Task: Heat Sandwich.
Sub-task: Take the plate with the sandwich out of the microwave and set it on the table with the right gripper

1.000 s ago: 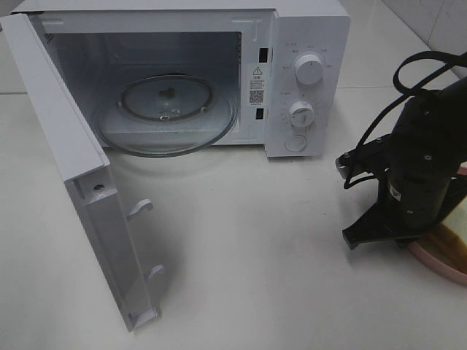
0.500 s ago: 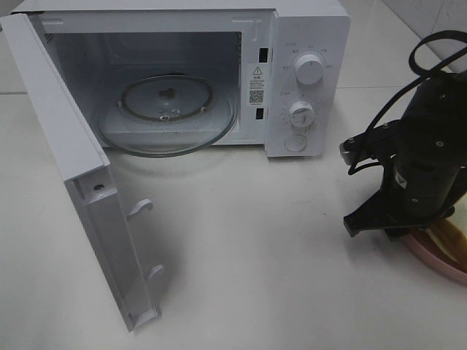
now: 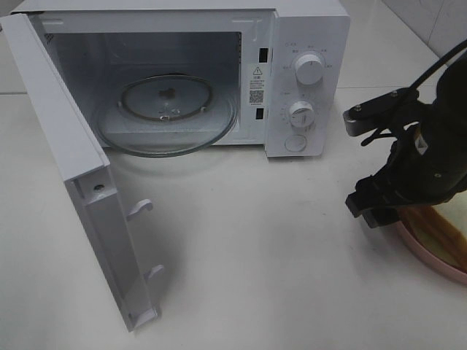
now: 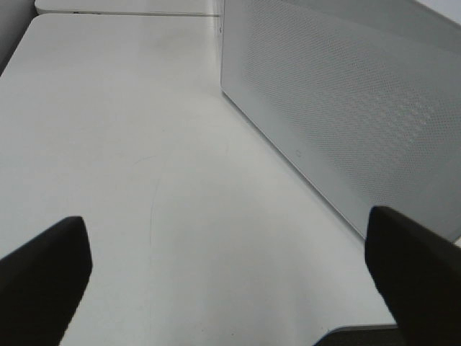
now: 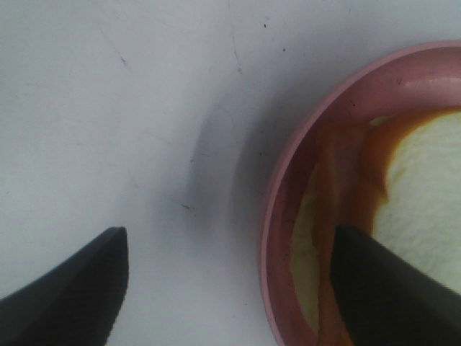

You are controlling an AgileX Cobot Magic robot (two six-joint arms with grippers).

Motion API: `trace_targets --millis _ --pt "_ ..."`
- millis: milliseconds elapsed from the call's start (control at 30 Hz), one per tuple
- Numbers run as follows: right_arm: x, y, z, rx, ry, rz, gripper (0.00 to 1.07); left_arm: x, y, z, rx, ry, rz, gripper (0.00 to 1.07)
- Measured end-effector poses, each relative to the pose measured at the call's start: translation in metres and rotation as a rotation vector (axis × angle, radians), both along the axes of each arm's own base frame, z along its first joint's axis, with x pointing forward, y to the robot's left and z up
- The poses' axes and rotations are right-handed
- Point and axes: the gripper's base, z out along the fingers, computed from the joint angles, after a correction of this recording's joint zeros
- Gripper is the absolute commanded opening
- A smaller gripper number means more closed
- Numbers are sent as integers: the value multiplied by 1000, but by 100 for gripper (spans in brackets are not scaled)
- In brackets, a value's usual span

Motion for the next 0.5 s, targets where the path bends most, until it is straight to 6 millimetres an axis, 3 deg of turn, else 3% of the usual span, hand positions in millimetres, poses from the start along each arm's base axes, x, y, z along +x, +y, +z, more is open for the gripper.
trace_targets --millis 200,333,500 --pt "-12 -2 26 44 -35 46 76 0 0 0 0 0 0 98" --pt "-29 -3 54 109 -80 111 77 0 0 0 0 0 0 98" --pt "-37 -3 66 150 -106 140 77 0 0 0 0 0 0 98"
